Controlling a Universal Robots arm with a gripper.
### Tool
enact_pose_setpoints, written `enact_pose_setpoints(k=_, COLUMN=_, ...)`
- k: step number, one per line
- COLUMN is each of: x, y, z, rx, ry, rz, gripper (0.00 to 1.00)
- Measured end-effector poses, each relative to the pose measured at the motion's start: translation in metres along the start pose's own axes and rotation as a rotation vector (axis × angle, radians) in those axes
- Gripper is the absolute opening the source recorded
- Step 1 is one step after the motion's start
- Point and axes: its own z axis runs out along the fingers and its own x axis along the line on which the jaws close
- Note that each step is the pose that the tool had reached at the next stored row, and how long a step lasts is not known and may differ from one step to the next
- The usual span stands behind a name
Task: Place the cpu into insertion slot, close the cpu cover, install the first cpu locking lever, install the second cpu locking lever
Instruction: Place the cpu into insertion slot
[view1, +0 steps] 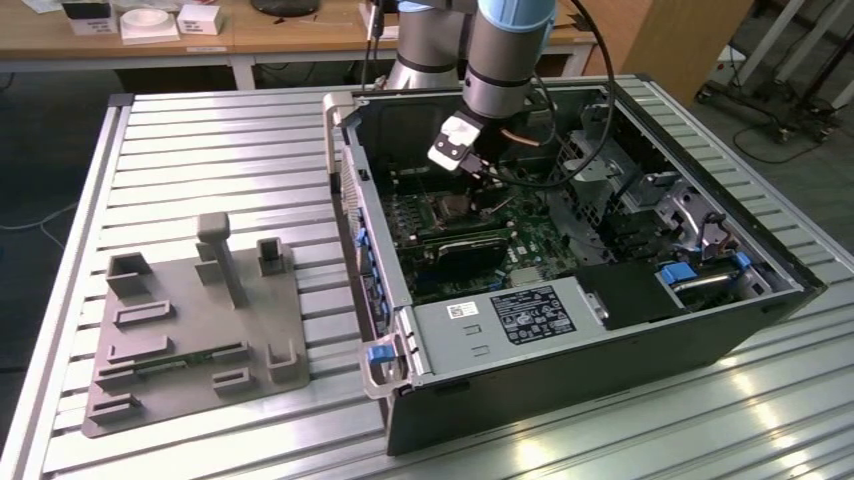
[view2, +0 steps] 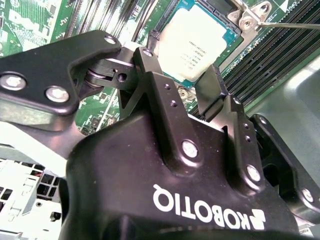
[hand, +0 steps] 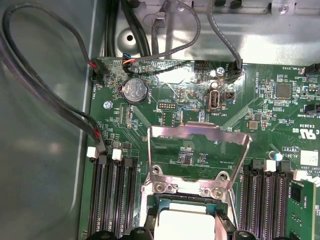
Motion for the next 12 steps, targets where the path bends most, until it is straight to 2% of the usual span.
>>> enact_pose_setpoints(k=12, x=0.0, y=0.0, z=0.0007, rx=0.0, ry=-0.0003, rz=0.0, gripper=0.53)
